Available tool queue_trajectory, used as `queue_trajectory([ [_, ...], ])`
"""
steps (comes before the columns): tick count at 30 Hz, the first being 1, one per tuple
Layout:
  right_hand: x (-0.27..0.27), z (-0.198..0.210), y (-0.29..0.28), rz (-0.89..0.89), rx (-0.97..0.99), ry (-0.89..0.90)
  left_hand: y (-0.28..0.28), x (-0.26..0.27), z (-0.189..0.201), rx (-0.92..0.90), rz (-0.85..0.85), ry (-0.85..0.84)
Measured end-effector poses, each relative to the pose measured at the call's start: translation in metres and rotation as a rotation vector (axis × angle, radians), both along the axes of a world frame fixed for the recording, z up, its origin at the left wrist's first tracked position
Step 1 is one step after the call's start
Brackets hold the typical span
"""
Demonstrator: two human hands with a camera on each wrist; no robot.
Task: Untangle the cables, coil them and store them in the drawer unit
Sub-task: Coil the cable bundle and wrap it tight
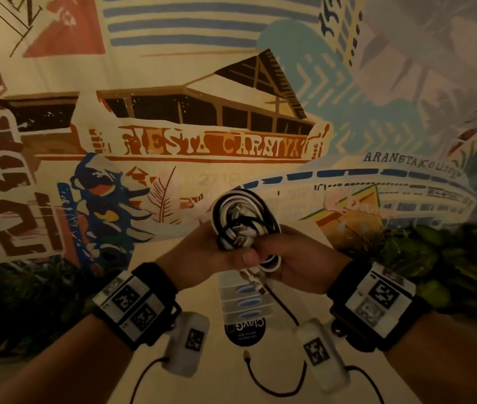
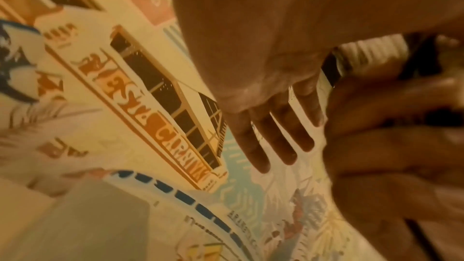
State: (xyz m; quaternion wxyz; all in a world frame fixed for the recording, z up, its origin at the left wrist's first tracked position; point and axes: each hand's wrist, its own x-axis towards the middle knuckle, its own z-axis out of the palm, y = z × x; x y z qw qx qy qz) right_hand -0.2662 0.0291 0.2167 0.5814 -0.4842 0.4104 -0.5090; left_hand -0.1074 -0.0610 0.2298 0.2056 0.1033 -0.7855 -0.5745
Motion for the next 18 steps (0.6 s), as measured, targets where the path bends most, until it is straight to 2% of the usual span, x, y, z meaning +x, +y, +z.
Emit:
queue_trajectory([
  [3, 0.009, -0.002, -0.001, 0.094, -0.010, -0.191, 0.009, -0.007, 0.003, 0.103, -0.069, 0.113],
  [5, 0.008, -0.003, -0.003, 0.113, -0.042, -0.236, 0.011, -0.008, 0.008, 0.134, -0.076, 0.153],
  [9, 0.008, 0.007, -0.006, 0.205, -0.098, -0.180, 0.012, -0.008, 0.014, 0.119, -0.084, 0.176],
  [14, 0.006, 0.010, -0.007, 0.186, -0.099, -0.123, 0.012, -0.009, 0.016, 0.153, -0.039, 0.179],
  [18, 0.005, 0.004, -0.003, 0.183, -0.028, 0.048, 0.005, -0.006, 0.019, 0.089, -0.021, 0.134],
])
